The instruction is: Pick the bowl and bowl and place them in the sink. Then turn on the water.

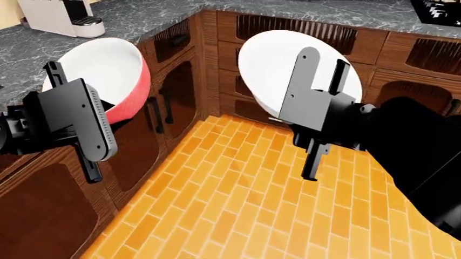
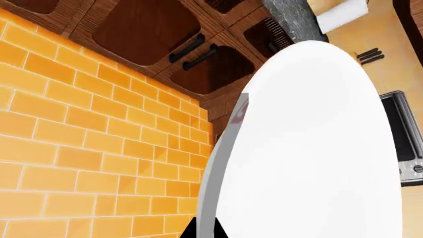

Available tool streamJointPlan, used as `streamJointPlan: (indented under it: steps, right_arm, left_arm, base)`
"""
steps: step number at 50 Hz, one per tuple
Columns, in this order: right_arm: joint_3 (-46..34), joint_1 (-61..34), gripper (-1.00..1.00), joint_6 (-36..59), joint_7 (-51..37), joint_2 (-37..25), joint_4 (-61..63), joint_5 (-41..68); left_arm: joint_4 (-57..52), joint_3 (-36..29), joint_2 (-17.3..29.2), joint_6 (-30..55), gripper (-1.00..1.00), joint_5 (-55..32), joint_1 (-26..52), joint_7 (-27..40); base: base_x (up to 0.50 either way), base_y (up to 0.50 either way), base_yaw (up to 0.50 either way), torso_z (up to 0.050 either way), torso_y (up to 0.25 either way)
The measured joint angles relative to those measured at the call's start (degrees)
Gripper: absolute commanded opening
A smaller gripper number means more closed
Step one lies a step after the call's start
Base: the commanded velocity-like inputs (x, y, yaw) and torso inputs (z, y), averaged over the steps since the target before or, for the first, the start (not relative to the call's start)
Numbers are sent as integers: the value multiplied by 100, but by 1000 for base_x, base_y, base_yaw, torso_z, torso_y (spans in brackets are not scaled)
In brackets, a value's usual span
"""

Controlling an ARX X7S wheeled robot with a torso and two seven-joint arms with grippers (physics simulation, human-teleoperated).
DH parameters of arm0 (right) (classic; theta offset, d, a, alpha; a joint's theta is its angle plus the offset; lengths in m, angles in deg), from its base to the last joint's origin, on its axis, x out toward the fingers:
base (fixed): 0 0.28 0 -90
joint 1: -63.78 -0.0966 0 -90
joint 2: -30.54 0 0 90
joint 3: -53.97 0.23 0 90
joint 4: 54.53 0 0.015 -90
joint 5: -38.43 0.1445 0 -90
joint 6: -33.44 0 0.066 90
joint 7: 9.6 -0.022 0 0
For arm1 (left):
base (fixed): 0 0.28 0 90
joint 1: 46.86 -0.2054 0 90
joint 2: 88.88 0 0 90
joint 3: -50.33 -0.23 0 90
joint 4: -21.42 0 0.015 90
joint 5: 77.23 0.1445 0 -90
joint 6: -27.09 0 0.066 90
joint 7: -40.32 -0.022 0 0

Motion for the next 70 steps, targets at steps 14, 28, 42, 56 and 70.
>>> streamJointPlan:
  steps: [14,28,42,56,70]
  right_arm:
    - [-3,8,-100,-2,-4,-16,11,2]
    - [-10,-16,-100,27,12,-11,26,14]
    - [-12,10,-100,18,-7,-10,31,17]
    - [-24,22,-100,-2,-11,-1,18,14]
    - [-12,61,-100,-25,-30,-17,22,29]
  left_arm:
    - [5,-8,0,-22,-100,13,-11,5]
    - [10,2,30,-61,-100,11,-44,14]
    - [5,3,46,-70,-100,14,-57,16]
    - [4,-1,51,-74,-100,23,-60,17]
    - [6,-18,52,-80,-100,38,-71,13]
  base:
    - [5,-10,500,0,1]
    - [5,-8,500,1,1]
    - [5,-7,500,0,1]
    - [6,-7,500,1,1]
    - [6,-6,500,0,1]
